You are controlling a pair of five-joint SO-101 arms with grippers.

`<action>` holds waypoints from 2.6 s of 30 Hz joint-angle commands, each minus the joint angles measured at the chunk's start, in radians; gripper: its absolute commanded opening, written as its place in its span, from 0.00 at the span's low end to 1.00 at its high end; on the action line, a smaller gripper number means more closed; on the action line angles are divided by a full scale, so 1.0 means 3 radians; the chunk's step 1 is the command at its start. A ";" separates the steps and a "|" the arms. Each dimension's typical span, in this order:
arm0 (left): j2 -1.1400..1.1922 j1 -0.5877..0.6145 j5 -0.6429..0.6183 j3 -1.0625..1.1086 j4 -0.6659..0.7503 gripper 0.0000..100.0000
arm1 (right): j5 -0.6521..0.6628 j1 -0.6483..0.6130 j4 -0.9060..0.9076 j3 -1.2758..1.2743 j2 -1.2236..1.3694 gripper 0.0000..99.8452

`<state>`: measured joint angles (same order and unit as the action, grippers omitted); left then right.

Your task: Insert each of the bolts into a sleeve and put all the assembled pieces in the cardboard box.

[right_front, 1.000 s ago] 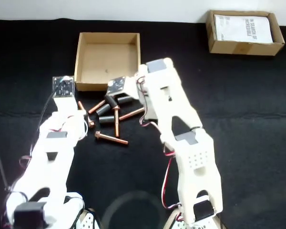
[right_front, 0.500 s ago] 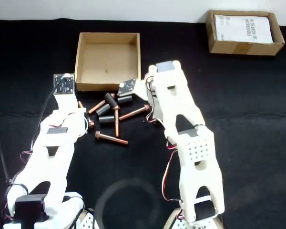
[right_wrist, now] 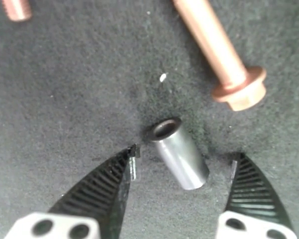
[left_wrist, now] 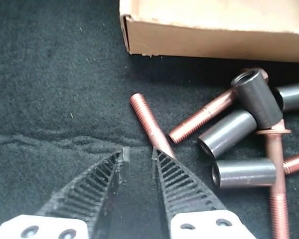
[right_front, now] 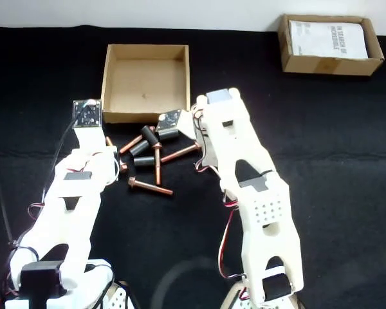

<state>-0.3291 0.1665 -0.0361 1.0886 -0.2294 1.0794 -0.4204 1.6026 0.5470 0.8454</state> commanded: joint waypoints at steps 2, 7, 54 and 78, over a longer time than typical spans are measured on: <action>-0.0013 0.0028 0.0020 -0.0136 0.0046 0.09 | -0.0015 -0.0074 -0.0064 -0.0084 0.0043 0.26; -0.0008 0.0028 0.0020 -0.0136 0.0051 0.09 | -0.0015 -0.0074 -0.0064 -0.0090 0.0049 0.10; 0.0151 0.0008 0.0036 -0.0279 -0.0041 0.09 | -0.0128 -0.0105 -0.0243 0.0095 -0.0043 0.01; 0.0274 0.0018 0.0036 -0.0514 -0.0368 0.09 | -0.2603 0.0713 0.0534 0.1373 -0.2437 0.01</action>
<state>-0.2493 0.1665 -0.0330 0.9950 -0.2892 0.4212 -0.2746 1.7545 0.9152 0.2516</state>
